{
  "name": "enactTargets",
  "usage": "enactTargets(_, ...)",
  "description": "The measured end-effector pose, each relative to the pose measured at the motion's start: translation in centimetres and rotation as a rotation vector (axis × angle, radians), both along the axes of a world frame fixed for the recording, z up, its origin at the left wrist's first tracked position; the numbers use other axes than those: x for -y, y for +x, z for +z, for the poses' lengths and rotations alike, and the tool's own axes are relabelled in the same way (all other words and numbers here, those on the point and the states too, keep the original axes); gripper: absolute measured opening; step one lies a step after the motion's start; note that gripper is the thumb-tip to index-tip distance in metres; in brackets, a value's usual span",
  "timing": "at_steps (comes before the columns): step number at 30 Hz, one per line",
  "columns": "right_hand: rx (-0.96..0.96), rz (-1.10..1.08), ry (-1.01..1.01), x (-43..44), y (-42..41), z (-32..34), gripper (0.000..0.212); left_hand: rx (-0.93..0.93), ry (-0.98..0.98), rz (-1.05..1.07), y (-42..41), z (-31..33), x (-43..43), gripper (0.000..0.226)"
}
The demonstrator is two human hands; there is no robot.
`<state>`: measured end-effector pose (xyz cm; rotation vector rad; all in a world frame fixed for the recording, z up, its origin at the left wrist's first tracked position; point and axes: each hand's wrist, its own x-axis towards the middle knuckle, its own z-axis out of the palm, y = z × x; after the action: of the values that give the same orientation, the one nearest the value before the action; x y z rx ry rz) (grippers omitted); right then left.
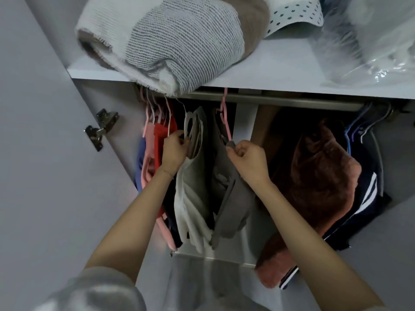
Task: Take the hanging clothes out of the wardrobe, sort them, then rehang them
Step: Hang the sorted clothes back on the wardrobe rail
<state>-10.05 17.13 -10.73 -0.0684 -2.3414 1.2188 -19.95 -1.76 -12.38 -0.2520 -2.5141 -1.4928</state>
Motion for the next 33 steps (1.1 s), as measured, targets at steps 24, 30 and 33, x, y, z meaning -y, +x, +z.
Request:
enactTargets(24, -0.010, 0.006, 0.001, 3.5, -6.0, -1.3, 0.044, 0.053, -0.268, 0.153, -5.4, -2.9, 4.0, 0.023)
enactTargets(30, -0.024, 0.021, 0.026, 4.2, -6.2, -1.3, 0.046, 0.023, -0.246, 0.145, -4.8, -2.9, 4.0, 0.024)
enactTargets(33, -0.030, 0.002, -0.002, 4.1, -6.0, -1.2, 0.040, -0.016, -0.218, 0.135, -4.4, -2.9, 3.8, 0.023)
